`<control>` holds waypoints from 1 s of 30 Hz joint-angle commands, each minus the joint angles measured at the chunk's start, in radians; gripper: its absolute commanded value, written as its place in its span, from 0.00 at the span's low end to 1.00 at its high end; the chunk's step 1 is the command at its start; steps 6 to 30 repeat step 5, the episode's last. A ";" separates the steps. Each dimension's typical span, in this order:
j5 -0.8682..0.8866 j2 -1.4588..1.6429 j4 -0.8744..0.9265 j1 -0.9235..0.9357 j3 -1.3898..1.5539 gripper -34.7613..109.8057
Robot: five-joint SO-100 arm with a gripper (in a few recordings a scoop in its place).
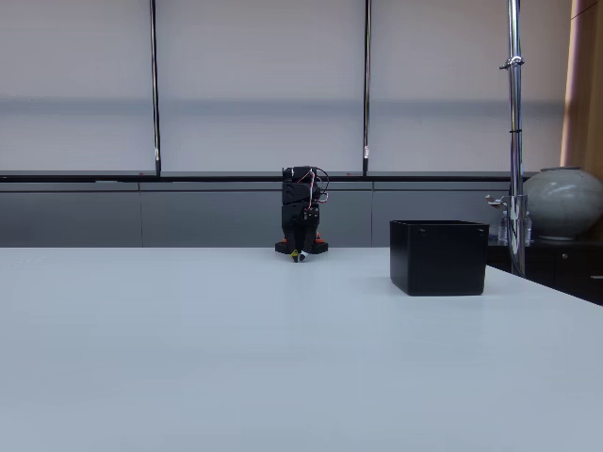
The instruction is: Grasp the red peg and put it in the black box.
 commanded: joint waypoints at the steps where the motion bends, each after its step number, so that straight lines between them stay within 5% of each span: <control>1: -0.008 -0.038 0.031 -0.009 0.011 0.24; 30: -0.008 -0.038 0.031 -0.009 0.011 0.24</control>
